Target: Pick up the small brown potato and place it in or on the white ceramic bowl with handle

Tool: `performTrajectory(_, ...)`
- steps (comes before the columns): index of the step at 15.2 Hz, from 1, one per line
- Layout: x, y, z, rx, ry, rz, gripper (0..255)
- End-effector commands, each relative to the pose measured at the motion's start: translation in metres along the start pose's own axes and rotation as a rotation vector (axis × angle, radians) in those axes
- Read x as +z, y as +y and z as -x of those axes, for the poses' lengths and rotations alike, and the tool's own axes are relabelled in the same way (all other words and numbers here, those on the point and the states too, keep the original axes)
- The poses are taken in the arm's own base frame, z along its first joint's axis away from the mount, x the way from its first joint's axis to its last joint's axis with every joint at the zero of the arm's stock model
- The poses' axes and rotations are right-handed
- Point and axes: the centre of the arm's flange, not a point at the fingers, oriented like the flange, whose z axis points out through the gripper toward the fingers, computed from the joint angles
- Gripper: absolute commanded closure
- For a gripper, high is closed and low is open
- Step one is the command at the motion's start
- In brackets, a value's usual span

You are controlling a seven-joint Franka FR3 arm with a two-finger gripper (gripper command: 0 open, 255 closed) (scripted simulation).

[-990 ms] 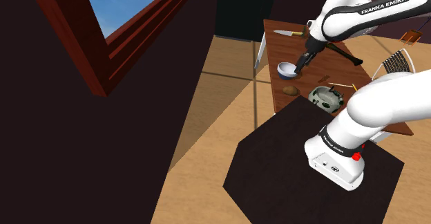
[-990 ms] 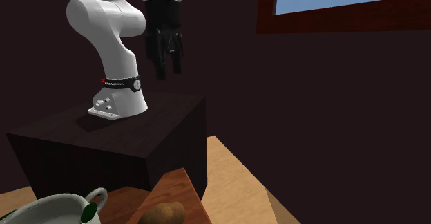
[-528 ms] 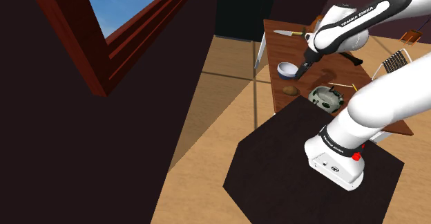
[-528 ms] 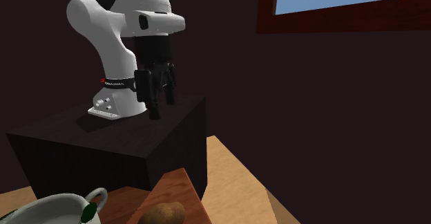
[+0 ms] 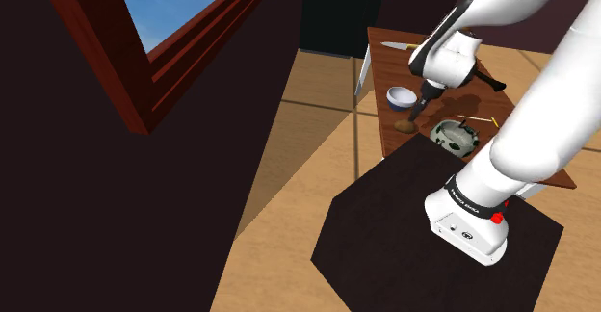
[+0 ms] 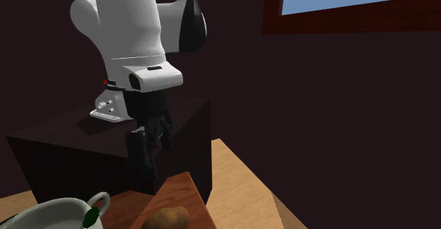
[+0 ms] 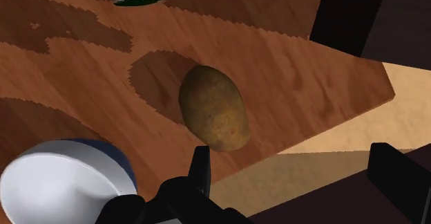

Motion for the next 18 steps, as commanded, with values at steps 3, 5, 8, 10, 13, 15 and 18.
performTrajectory(3, 0.047, 0.028, 0.003, -0.029, 0.015, -0.002, 0)
performTrajectory(5, 0.068, 0.043, 0.004, -0.045, 0.020, -0.003, 0)
performTrajectory(8, 0.087, 0.049, 0.004, -0.051, 0.022, -0.004, 0)
performTrajectory(10, 0.097, 0.049, 0.004, -0.051, 0.022, -0.004, 0)
performTrajectory(13, 0.113, 0.049, 0.004, -0.051, 0.022, -0.004, 0)
performTrajectory(15, 0.116, 0.049, 0.004, -0.051, 0.022, -0.004, 0)
performTrajectory(18, 0.116, 0.049, 0.004, -0.051, 0.022, -0.004, 0)
